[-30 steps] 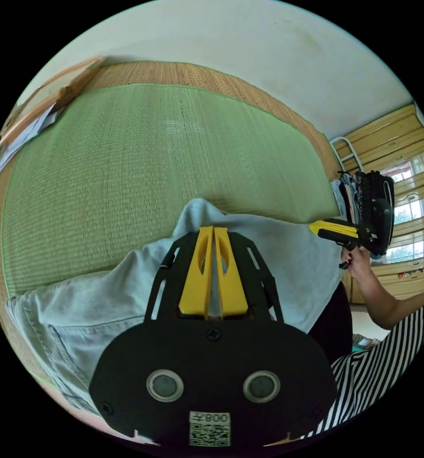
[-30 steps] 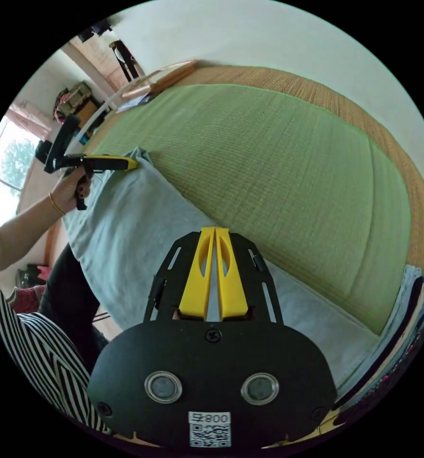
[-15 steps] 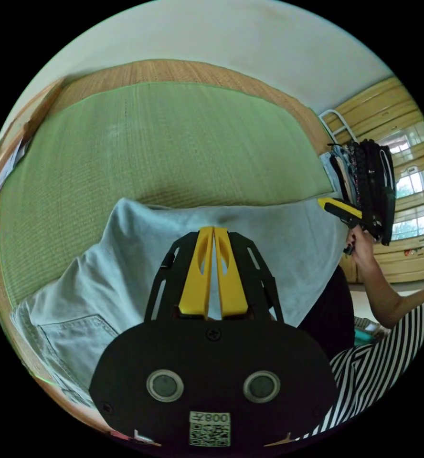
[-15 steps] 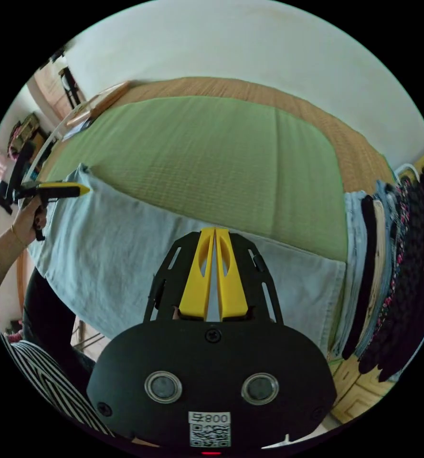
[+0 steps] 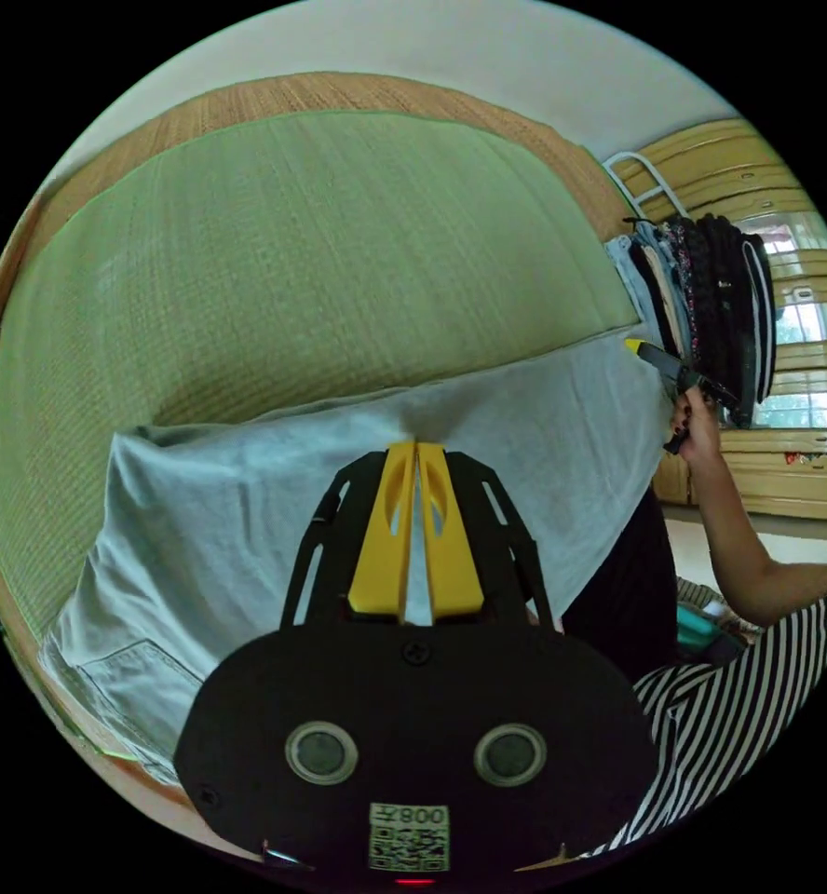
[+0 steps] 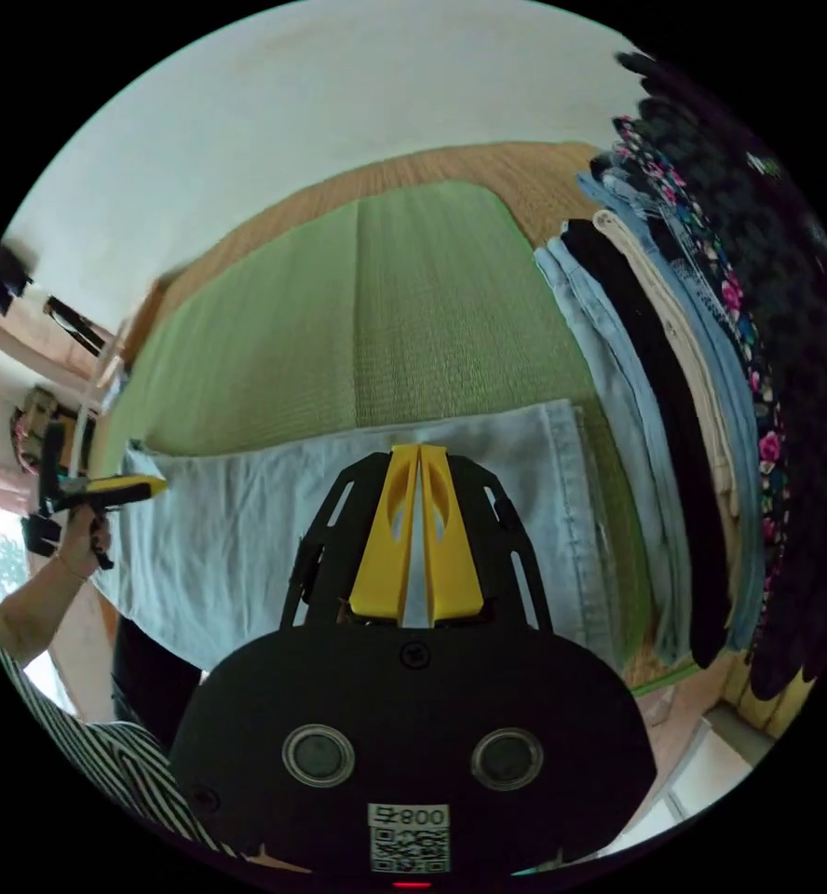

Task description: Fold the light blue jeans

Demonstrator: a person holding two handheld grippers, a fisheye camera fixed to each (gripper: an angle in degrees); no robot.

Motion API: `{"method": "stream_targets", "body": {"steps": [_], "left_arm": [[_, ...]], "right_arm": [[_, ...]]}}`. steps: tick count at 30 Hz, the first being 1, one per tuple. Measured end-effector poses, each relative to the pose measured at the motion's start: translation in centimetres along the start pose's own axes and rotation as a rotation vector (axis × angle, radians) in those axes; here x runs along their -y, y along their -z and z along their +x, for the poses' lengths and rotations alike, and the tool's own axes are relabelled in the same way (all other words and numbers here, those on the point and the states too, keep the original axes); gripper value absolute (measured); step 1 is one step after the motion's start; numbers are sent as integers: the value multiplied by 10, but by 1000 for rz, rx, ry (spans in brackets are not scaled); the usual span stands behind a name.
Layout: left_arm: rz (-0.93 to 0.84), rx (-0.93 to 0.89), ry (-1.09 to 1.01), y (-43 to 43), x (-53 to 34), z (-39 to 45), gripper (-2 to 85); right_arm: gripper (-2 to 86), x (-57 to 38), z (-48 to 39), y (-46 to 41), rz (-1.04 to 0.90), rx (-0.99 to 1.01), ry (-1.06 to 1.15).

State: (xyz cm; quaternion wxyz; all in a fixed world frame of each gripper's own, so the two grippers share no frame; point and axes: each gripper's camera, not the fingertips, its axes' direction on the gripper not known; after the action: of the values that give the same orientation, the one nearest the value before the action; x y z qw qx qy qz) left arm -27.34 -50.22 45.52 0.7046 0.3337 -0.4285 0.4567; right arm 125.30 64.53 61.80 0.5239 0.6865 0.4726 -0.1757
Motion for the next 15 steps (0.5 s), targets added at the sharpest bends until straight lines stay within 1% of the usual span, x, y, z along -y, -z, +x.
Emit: {"method": "stream_targets", "body": {"steps": [1, 3, 5, 6, 8, 9, 10, 13, 15], "left_arm": [[9, 2, -9, -5, 10, 10, 4], [38, -72, -59, -12, 24, 28, 6], [70, -146, -148, -24, 48, 61, 11], [66, -171, -176, -29, 56, 71, 13], [24, -283, -296, -57, 90, 114, 29], [10, -304, -327, -65, 99, 127, 34], [-12, -324, -381, -81, 117, 151, 43], [-81, -298, -521, -118, 160, 216, 62], [-120, -279, -582, -139, 184, 250, 70]], "right_arm": [[5, -5, 11, 6, 2, -4, -9], [8, -22, 28, 19, 50, -31, -27], [14, -45, 50, 33, 85, -8, -48], [21, -63, 66, 41, 108, 3, -71], [45, -92, 92, 51, 128, -17, -135], [72, -110, 110, 55, 132, -29, -191], [77, -127, 129, 58, 137, -23, -244], [87, -157, 170, 65, 197, 93, -319], [98, -164, 189, 65, 192, 104, -338]]}}
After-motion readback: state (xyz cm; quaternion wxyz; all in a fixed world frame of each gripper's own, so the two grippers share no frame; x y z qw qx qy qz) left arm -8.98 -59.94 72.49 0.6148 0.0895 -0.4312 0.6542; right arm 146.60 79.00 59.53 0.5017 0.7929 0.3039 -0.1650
